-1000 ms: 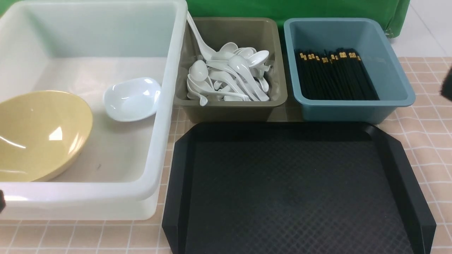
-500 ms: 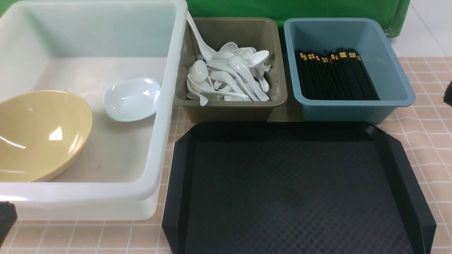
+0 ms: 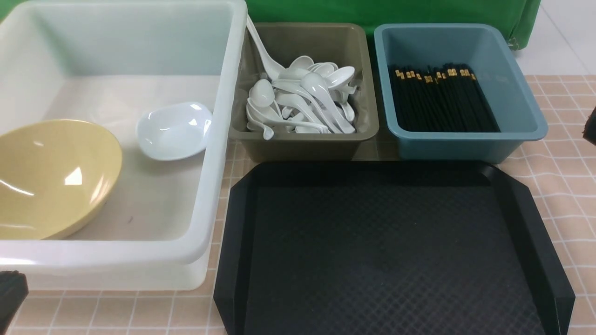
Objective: On brown table put chopsticks spoon bowls plates into blue grey white boxes.
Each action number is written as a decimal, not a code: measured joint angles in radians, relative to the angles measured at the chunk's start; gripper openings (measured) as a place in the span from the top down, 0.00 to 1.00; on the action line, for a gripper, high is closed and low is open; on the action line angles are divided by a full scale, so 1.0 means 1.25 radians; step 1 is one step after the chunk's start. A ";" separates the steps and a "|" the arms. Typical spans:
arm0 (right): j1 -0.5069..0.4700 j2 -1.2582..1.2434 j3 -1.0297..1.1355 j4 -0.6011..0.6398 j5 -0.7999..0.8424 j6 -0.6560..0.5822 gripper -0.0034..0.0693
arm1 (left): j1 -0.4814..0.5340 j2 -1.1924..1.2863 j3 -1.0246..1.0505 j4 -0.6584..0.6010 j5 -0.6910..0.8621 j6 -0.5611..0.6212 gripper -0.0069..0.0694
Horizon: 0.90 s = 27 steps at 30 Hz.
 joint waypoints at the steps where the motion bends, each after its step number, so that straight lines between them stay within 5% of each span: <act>1: 0.000 -0.012 0.019 -0.003 -0.014 -0.006 0.78 | 0.000 0.000 0.001 0.000 0.000 0.000 0.90; 5: -0.024 -0.056 0.099 -0.012 -0.105 -0.009 0.88 | 0.000 0.000 0.001 0.000 0.000 0.000 0.90; 12: -0.290 -0.173 0.351 -0.015 -0.231 0.125 0.90 | 0.000 0.000 0.001 -0.001 0.000 0.000 0.90; 20: -0.578 -0.344 0.516 -0.150 -0.034 0.332 0.90 | 0.000 0.000 0.001 -0.001 0.000 0.000 0.90; 27: -0.656 -0.425 0.602 -0.202 0.066 0.354 0.90 | 0.000 0.000 0.001 -0.001 0.000 0.000 0.90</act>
